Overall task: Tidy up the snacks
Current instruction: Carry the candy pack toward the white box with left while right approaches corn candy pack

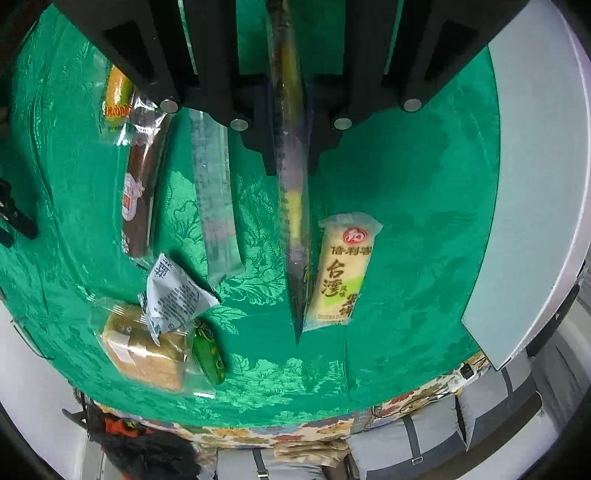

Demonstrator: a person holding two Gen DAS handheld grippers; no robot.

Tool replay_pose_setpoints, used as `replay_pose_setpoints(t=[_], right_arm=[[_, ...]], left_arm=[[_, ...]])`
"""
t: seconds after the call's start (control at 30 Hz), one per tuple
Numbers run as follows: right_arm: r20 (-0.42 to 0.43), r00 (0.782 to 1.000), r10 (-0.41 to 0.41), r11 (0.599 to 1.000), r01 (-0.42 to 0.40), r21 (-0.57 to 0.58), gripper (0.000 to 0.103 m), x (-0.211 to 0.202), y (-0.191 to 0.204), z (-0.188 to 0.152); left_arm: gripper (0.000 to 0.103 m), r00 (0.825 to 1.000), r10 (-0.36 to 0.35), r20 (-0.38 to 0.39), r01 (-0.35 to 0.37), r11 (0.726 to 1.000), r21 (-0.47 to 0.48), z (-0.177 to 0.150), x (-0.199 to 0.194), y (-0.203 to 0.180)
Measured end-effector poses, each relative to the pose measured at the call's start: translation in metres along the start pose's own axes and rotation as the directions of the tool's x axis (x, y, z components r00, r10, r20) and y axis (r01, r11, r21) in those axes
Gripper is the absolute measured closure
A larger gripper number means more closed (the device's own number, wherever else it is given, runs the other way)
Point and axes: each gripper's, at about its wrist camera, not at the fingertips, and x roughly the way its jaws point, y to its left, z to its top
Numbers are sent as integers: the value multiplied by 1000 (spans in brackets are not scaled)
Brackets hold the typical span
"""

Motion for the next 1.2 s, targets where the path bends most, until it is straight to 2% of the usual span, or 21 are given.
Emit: replay_pose_setpoints(t=[0.13, 0.2, 0.27, 0.33, 0.4, 0.43, 0.5, 0.53, 0.57, 0.6, 0.63, 0.67, 0.73, 0.83, 1.03, 1.2], right_arm=[[0, 1000, 2, 1000, -2, 2, 5, 0, 0, 0], [-1, 1000, 6, 1000, -6, 0, 5, 1, -1, 0], [-2, 1000, 19, 1000, -19, -17, 5, 1, -1, 1], [-47, 997, 56, 997, -59, -53, 6, -2, 3, 1], [-98, 985, 138, 990, -140, -6, 7, -13, 8, -3], [-114, 974, 194, 981, -191, 40, 7, -20, 12, -5], [-170, 926, 337, 938, -315, 144, 7, -35, 32, -13], [-186, 904, 384, 918, -354, 177, 7, -39, 42, -16], [-203, 872, 445, 890, -404, 213, 7, -43, 56, -20], [-221, 840, 495, 864, -449, 228, 7, -48, 75, -23], [-236, 828, 509, 858, -466, 215, 7, -50, 93, -24], [-251, 829, 500, 865, -468, 181, 7, -52, 111, -24], [-274, 854, 442, 895, -438, 77, 9, -52, 147, -23], [-263, 871, 416, 908, -414, 64, 9, -52, 160, -22], [-233, 887, 399, 916, -374, 146, 9, -57, 127, -22], [-200, 895, 398, 892, -327, 311, 9, -61, 80, -26]], left_arm=[[91, 998, -34, 50, 38, 997, -75, -12, -21, 12], [91, 992, -89, 93, 101, 985, -143, -25, -42, 24], [91, 985, -119, 128, 140, 976, -166, -35, -60, 30], [91, 977, -128, 170, 158, 972, -173, -47, -81, 33], [91, 967, -140, 212, 182, 965, -191, -58, -102, 38], [91, 962, -145, 232, 194, 959, -205, -64, -112, 42], [91, 956, -147, 255, 206, 953, -224, -72, -123, 50], [91, 954, -144, 265, 208, 950, -234, -76, -128, 54], [91, 951, -141, 277, 212, 946, -247, -80, -134, 58], [91, 948, -141, 286, 217, 941, -258, -83, -139, 62], [91, 946, -139, 292, 220, 939, -265, -84, -142, 65], [91, 944, -136, 302, 222, 936, -274, -88, -147, 70], [91, 939, -130, 319, 227, 930, -289, -95, -156, 80], [91, 930, -127, 346, 241, 919, -312, -108, -172, 95], [91, 909, -122, 398, 276, 892, -357, -129, -190, 122], [91, 892, -113, 439, 294, 881, -370, -137, -203, 131]])
